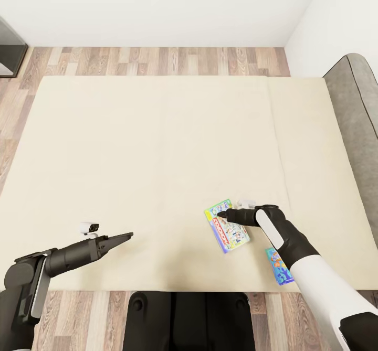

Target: Put all the toys in the child's room - the three board games (two on the bed and one on the table), the two jigsaw puzzles on the table, and the tennis ball on the table - inside the toy box on the table in the child's room.

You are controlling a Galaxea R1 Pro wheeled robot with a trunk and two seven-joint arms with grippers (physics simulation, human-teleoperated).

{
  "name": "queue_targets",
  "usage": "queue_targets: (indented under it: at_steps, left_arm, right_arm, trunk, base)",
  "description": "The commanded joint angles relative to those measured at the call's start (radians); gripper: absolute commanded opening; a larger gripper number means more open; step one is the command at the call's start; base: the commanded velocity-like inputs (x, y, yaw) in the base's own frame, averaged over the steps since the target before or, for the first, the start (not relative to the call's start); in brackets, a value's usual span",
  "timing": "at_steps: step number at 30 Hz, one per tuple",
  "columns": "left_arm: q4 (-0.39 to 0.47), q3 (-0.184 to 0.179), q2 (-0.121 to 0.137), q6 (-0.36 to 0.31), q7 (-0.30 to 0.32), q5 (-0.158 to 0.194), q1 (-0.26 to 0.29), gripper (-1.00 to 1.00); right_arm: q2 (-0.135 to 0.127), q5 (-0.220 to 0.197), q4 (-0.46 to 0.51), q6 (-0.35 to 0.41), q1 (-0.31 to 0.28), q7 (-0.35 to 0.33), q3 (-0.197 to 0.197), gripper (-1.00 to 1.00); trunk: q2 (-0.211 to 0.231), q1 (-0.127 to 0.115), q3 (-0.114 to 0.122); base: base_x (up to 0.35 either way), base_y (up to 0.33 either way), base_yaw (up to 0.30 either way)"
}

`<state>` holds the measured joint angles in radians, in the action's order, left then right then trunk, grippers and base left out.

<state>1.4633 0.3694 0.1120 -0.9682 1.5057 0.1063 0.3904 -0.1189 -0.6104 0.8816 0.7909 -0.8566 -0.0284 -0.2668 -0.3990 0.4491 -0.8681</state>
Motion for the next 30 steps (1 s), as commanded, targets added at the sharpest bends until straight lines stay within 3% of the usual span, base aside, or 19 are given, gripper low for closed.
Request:
queue_targets:
  at_steps: [1,15,22,30]
  left_arm:
    - [0.0,0.0,0.0,-0.011,0.004,0.0,0.001,1.0]
    - [0.0,0.0,0.0,-0.01,0.003,0.0,0.0,1.0]
    - [0.0,0.0,0.0,-0.01,0.003,0.001,0.0,1.0]
    - [0.0,0.0,0.0,-0.01,0.003,0.001,0.0,1.0]
  right_arm:
    - [-0.001,-0.008,0.001,0.003,0.001,-0.002,-0.002,1.0]
    - [-0.002,-0.007,0.061,0.003,0.001,-0.003,-0.001,1.0]
    - [-0.036,-0.007,0.159,0.004,0.003,0.0,-0.001,1.0]
    - [-0.043,-0.008,0.169,0.004,0.004,0.001,0.0,1.0]
  trunk:
    - [-0.001,0.001,-0.001]
    - [-0.001,0.001,-0.001]
    - [-0.001,0.001,-0.001]
    - [-0.001,0.001,-0.001]
  base:
    - [0.0,0.0,0.0]
    - [0.0,0.0,0.0]
    - [0.0,0.0,0.0]
    - [0.0,0.0,0.0]
